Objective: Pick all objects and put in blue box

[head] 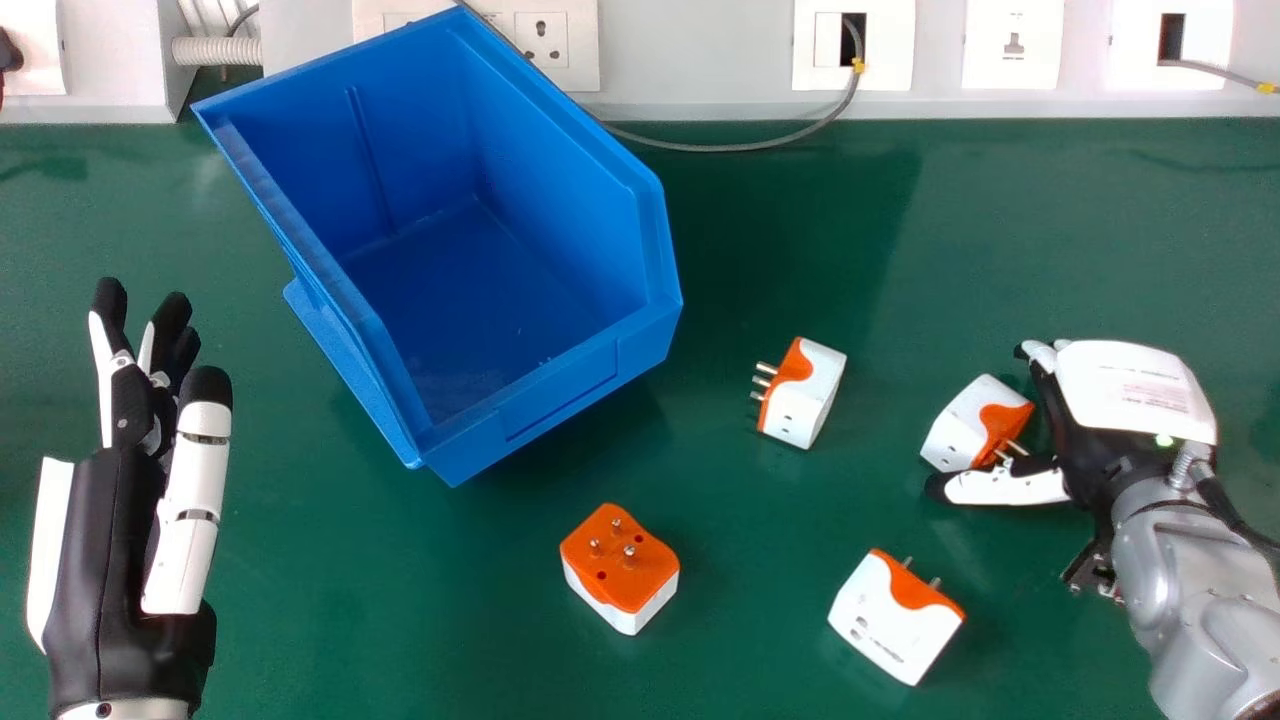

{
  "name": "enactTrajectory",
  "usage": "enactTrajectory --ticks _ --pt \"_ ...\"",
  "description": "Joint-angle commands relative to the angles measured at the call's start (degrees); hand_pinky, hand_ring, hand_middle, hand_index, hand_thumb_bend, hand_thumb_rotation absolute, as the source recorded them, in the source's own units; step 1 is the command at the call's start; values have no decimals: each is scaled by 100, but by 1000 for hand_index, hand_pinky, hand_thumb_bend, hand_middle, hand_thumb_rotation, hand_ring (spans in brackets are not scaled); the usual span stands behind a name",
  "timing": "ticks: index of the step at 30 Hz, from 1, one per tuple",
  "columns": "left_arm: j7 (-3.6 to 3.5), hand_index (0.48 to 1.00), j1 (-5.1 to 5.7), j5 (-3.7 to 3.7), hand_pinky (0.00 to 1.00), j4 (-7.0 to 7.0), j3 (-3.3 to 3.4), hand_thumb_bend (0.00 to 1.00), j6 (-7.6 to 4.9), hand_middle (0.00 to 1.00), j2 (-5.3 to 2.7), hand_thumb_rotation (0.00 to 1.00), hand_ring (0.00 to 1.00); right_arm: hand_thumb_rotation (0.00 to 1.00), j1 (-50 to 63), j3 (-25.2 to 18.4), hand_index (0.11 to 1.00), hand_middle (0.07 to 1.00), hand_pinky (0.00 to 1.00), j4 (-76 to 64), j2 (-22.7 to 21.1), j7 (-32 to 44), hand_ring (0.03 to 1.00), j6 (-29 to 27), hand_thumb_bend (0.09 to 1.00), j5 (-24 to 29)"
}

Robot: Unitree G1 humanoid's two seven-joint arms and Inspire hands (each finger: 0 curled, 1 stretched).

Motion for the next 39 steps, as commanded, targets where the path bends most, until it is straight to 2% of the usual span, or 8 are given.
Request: enactTrajectory --ticks 1,3,6,17,24,26,30,39 --pt "24 987 14 20 1000 -160 22 283 -21 990 20 799 996 620 -41 134 831 856 773 70 108 84 839 72 612 -67" --pt "19 987 8 13 1000 -155 18 282 -30 989 10 802 996 558 -79 179 702 713 613 163 133 -51 666 21 538 -75" --pt "38 986 4 36 1000 -157 17 280 -25 986 0 802 992 528 -134 247 637 641 510 276 149 -144 569 -10 478 -77" --pt "29 982 -25 -41 1000 -293 2 258 118 984 -40 796 990 391 -298 458 622 634 511 623 207 -483 579 -160 385 -55" --pt "40 985 0 -22 1000 -370 -15 265 149 986 -85 787 995 444 -319 368 639 660 514 667 221 -347 605 -209 329 101" --pt "12 987 -7 -67 1000 -360 -16 264 158 990 -99 800 998 493 -296 301 626 641 472 658 237 -371 574 -217 312 191" --pt "43 991 21 15 1000 -398 -19 270 192 993 -100 834 1000 444 -181 198 602 606 427 558 188 -525 535 -418 295 376" --pt "42 988 75 63 1000 -432 -17 268 171 992 -83 845 994 292 41 -76 625 644 480 371 143 -710 580 -706 252 621"
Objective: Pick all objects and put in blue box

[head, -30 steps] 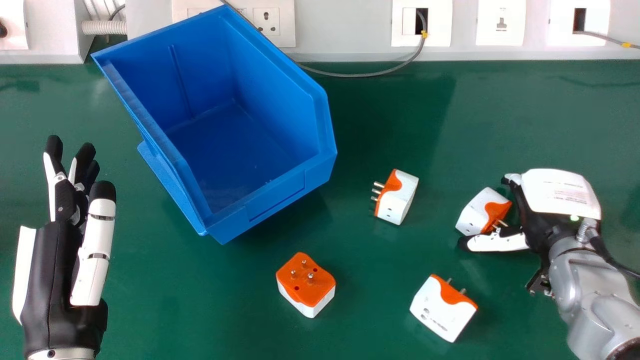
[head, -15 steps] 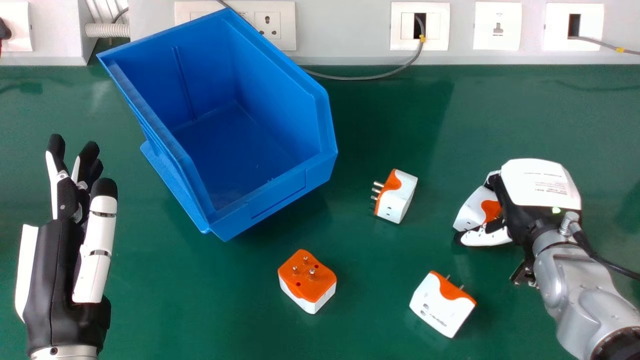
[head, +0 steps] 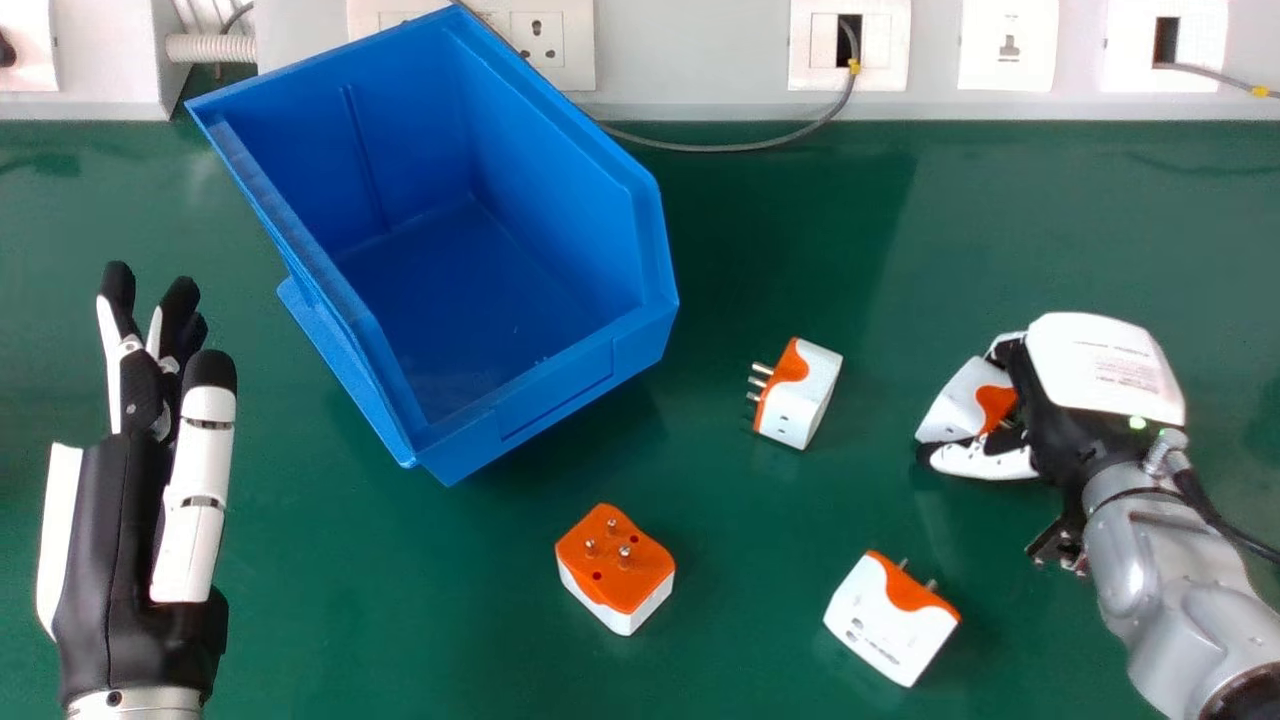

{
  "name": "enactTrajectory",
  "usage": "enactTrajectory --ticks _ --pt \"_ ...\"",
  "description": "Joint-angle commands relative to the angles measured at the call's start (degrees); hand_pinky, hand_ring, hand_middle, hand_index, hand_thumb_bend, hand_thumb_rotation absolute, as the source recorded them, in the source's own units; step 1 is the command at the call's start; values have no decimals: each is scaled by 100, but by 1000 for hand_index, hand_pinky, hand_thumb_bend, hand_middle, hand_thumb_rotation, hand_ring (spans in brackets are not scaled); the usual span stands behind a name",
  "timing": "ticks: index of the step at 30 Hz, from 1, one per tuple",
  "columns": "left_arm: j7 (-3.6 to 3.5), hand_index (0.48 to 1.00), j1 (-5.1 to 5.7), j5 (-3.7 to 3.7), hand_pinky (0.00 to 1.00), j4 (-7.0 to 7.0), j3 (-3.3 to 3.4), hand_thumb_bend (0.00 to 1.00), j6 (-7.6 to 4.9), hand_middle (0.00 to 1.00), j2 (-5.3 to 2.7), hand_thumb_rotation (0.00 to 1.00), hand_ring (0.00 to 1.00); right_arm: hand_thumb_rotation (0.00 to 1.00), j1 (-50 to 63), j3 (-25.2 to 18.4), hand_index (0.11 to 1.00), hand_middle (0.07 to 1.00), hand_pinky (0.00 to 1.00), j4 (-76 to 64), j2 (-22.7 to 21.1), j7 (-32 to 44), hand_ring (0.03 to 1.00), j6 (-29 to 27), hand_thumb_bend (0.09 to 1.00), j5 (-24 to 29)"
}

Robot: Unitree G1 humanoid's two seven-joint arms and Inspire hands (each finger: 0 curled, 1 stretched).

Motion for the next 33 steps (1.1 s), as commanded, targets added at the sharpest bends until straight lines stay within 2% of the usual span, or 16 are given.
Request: enactTrajectory --ticks 1,4,8,11,15,17,18,20,22,23,24,25,26,28,31,33 --pt "42 987 40 40 1000 -144 48 269 -45 991 35 844 993 286 242 -50 630 649 486 -71 -8 60 584 -47 252 100" --pt "33 991 42 -4 1000 -184 47 278 12 994 39 839 998 213 367 -122 612 626 463 -255 -58 -105 560 -143 264 132" --pt "75 991 40 49 1000 -233 44 283 47 991 34 832 997 189 538 -212 603 612 453 -664 -148 -60 550 -123 263 128" --pt "63 995 11 17 1000 -195 45 270 24 993 44 825 999 172 701 -287 601 604 442 -1051 -234 -46 542 -98 260 91" --pt "81 989 26 49 1000 -234 43 272 66 991 54 822 999 195 1021 -445 580 571 401 -1892 -373 143 509 148 272 33" --pt "94 995 48 44 1000 -265 40 268 97 996 51 824 1000 179 1296 -606 495 472 301 -2428 -427 71 393 156 284 48" --pt "105 995 57 41 1000 -278 38 269 110 996 47 824 1000 141 1405 -671 428 393 233 -2625 -438 40 311 155 302 41" --pt "151 994 71 82 1000 -296 45 267 128 995 46 824 999 101 1696 -815 355 306 163 -3187 -470 29 226 217 323 -35" --pt "166 990 66 89 1000 -301 47 262 146 993 50 823 997 66 1899 -917 292 234 110 -3550 -495 -21 163 203 341 -115" --pt "168 988 63 85 1000 -302 46 260 142 992 49 822 997 47 2029 -993 270 211 96 -3790 -518 -5 146 178 354 -125" --pt "165 985 59 72 1000 -299 45 263 129 989 44 820 996 42 2137 -1072 281 222 102 -3989 -525 17 153 153 343 -116" --pt "177 984 58 92 1000 -295 43 265 115 988 39 818 996 45 2238 -1141 319 255 121 -4187 -530 45 177 148 333 -129" --pt "178 984 57 101 1000 -286 41 264 99 986 40 817 993 39 2332 -1209 314 251 122 -4368 -537 70 176 136 328 -136" --pt "165 986 59 60 1000 -291 29 262 115 987 31 818 996 35 2486 -1321 277 213 100 -4690 -543 143 147 139 319 -169" --pt "152 990 80 99 1000 -279 19 270 82 993 44 834 1000 46 2672 -1452 221 163 68 -5186 -527 324 107 217 309 -253" --pt "146 992 92 96 1000 -279 13 270 72 993 36 839 1000 34 2769 -1529 193 137 52 -5488 -484 342 88 191 321 -287"
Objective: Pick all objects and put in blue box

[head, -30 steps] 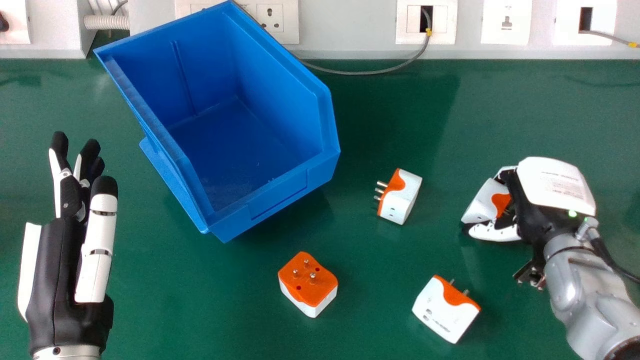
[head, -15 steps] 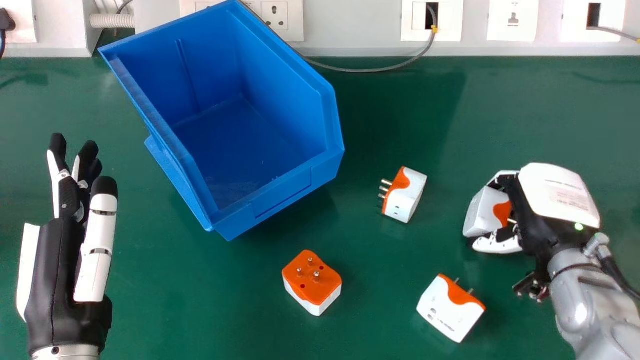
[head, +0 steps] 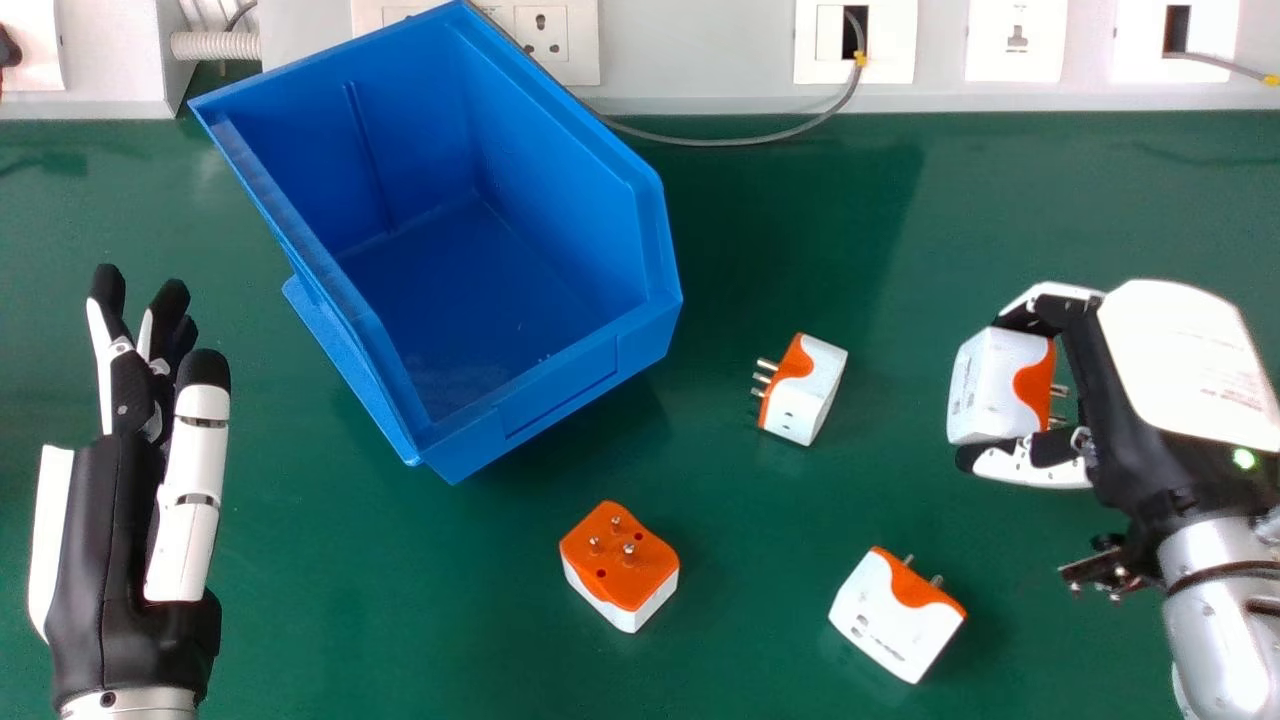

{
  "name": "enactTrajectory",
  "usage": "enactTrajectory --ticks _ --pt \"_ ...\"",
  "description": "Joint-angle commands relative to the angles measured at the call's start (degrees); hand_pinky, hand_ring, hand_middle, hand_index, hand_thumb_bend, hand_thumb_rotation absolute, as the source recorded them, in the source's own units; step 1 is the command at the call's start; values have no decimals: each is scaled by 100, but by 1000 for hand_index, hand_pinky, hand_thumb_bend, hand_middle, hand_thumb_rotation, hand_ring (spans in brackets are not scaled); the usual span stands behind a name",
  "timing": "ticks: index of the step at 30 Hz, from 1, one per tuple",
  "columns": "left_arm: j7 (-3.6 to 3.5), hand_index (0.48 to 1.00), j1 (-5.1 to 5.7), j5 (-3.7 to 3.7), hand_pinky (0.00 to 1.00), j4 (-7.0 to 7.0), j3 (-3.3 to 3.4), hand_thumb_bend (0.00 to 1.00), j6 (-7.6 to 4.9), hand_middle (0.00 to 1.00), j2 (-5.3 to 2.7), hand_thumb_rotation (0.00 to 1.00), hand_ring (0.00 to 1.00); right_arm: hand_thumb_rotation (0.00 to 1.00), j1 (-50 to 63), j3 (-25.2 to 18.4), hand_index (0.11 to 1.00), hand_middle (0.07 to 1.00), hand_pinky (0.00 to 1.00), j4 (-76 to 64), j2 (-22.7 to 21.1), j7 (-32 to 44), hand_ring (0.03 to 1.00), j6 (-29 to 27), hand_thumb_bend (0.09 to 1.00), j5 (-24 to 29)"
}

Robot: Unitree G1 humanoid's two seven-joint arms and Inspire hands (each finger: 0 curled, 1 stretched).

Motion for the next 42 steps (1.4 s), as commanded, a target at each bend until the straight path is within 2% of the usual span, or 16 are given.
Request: enactTrajectory --ticks 1,3,10,12,16,20,22,24,26,31,34,36,38,41,42 --pt "-6 994 51 36 1000 -112 20 274 -109 994 24 841 1000 21 49 -197 189 134 50 -477 -28 -38 85 -144 330 -104" --pt "-7 999 69 52 1000 -118 13 280 -109 998 20 844 1000 4 112 -250 180 127 46 -702 -34 -55 79 -339 356 -64" --pt "28 996 77 121 1000 -104 -4 288 -138 994 -13 856 998 13 132 -221 177 134 48 -1436 114 262 80 -672 323 -69" --pt "33 992 71 139 1000 -109 -12 285 -136 990 -22 857 996 8 55 -137 171 126 41 -1527 217 273 73 -876 315 -11" --pt "81 981 49 244 1000 -146 -38 278 -113 983 -40 853 991 0 -164 37 166 120 38 -1585 407 418 69 -1215 308 37" --pt "106 974 5 248 1000 -134 -76 244 -86 983 -65 855 994 0 -587 366 172 125 42 -1407 721 642 74 -1362 321 -18" --pt "116 973 -11 273 1000 -113 -91 231 -94 984 -59 839 996 0 -812 528 176 129 45 -1262 876 748 77 -1397 332 -36" --pt "114 978 -18 298 1000 -93 -101 256 -124 990 -47 856 999 0 -1043 688 180 134 48 -1113 1039 862 81 -1361 324 -85" --pt "154 983 -4 360 1000 -121 -107 262 -115 993 -48 866 1000 0 -1289 842 185 139 50 -922 1193 939 84 -1353 310 -138" --pt "199 985 56 425 1000 -226 -107 264 -61 997 -42 875 1000 1 -1828 1067 210 168 67 -262 1596 954 103 -1561 246 25" --pt "206 985 92 432 1000 -265 -108 268 -48 998 -37 874 1000 30 -2133 1166 209 167 65 23 1867 1077 105 -1469 207 54" --pt "209 984 113 440 1000 -271 -111 265 -83 995 -45 875 1000 9 -2331 1229 220 178 71 226 2067 996 114 -1434 233 7" --pt "227 984 135 485 1000 -276 -113 265 -111 995 -45 888 1000 2 -2541 1289 194 163 60 454 2219 909 102 -1442 234 -48" --pt "230 982 159 508 1000 -289 -115 257 -109 994 -37 904 1000 0 -2855 1364 190 163 57 760 2371 853 101 -1459 246 -112" --pt "239 983 169 519 1000 -304 -117 250 -93 994 -38 907 1000 0 -2971 1392 215 180 67 848 2420 889 116 -1407 253 -141"
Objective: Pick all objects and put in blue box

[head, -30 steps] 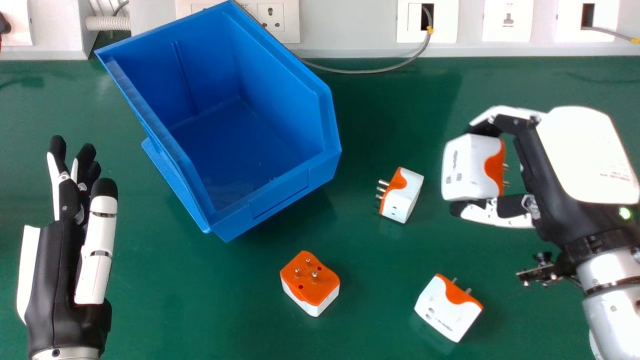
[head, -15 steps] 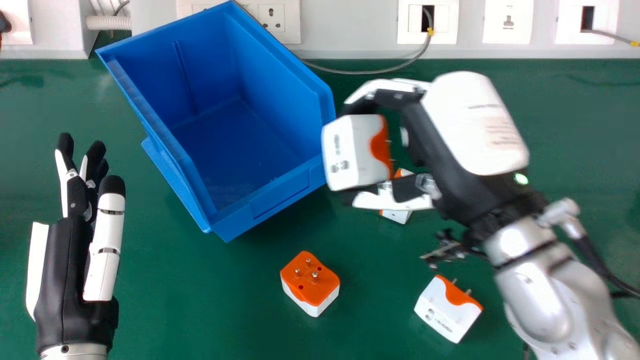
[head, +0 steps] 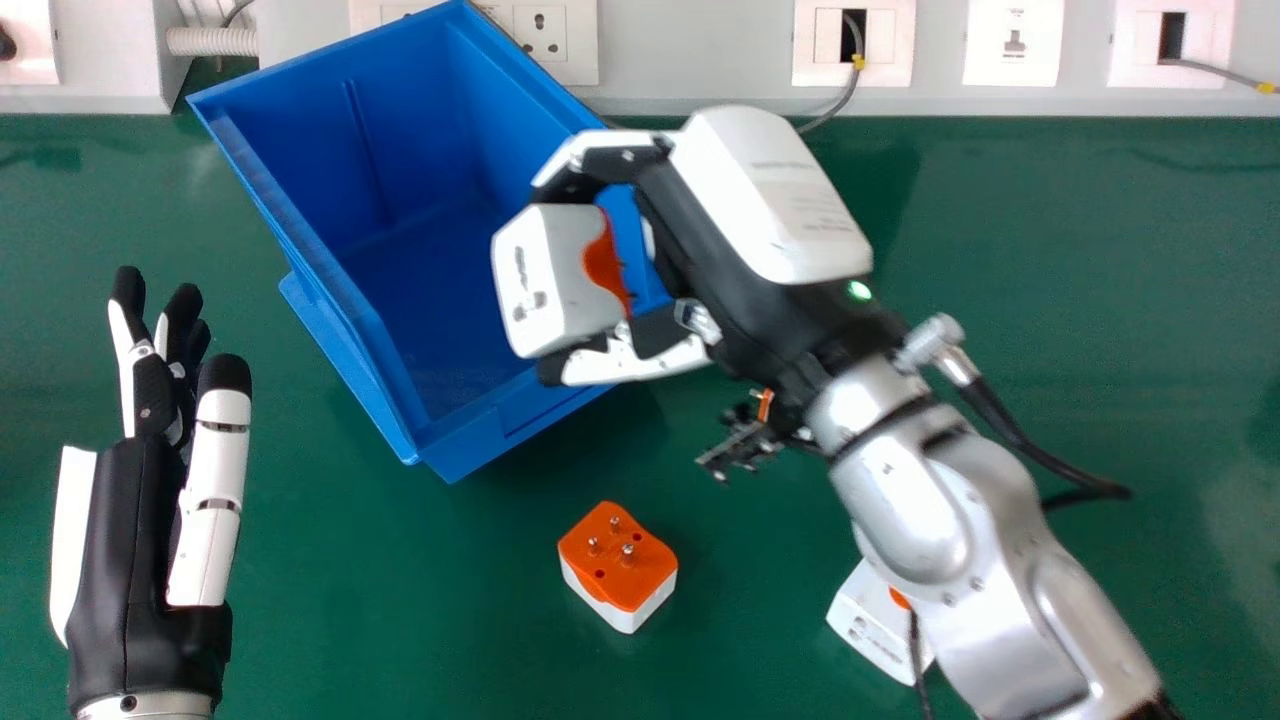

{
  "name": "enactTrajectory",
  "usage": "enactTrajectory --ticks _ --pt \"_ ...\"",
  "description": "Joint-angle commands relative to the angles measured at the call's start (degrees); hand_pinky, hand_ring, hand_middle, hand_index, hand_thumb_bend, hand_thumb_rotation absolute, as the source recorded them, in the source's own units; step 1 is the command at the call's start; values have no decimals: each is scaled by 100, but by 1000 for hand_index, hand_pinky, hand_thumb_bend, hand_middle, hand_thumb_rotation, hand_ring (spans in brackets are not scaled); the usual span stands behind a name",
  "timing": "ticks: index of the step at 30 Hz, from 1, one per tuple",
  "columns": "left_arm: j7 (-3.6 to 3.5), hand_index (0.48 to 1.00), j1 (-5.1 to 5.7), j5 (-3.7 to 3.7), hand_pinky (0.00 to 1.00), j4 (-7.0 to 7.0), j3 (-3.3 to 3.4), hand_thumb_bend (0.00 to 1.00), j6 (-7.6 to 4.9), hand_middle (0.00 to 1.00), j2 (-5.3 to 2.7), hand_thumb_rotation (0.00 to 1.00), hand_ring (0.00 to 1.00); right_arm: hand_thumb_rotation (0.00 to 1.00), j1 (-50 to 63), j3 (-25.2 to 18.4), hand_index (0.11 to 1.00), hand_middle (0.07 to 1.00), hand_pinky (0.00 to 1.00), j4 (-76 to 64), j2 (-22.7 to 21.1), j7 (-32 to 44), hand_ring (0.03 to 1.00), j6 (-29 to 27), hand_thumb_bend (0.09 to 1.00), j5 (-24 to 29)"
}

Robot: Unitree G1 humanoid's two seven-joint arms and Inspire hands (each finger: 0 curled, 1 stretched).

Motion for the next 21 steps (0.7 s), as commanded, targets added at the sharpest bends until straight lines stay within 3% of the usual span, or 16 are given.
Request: enactTrajectory --ticks 1,4,5,6,9,10,14,18,20,21 --pt "16 983 47 75 1000 -165 -5 247 -99 994 23 909 1000 0 -447 26 256 219 89 101 160 -110 151 5 253 -51" --pt "-21 985 38 16 1000 -122 -8 260 -148 998 29 897 1000 0 -832 115 387 365 179 489 270 -144 280 71 278 -167" --pt "-28 985 38 7 1000 -113 -8 265 -155 998 31 896 1000 0 -973 136 384 359 176 656 314 -185 269 73 297 -184" --pt "-31 986 52 4 1000 -131 -13 269 -136 998 30 894 1000 61 -1121 161 430 360 175 824 355 -200 265 86 389 -200" --pt "-62 990 82 -57 1000 -179 -36 281 -80 1000 10 876 1000 109 -1615 282 473 372 186 1438 466 -336 275 108 473 -345" --pt "-63 990 88 -57 1000 -186 -42 276 -79 1000 2 871 1000 55 -1792 321 500 389 186 1672 511 -351 273 116 490 -363" --pt "-40 990 99 -8 1000 -160 -53 277 -153 1000 -15 867 1000 5 -2468 401 532 415 194 2710 853 -438 285 342 508 -335" --pt "-57 998 131 -24 1000 -177 -67 303 -164 1000 -6 874 1000 0 -3129 551 494 477 273 3724 1066 -391 401 560 518 -410" --pt "-88 1000 138 -69 1000 -163 -66 310 -177 1000 4 875 1000 0 -3499 681 512 446 250 4339 1166 -489 357 602 518 -485" --pt "-87 1000 146 -55 1000 -153 -63 314 -201 1000 5 876 1000 0 -3676 740 519 433 237 4637 1225 -530 336 632 517 -508"
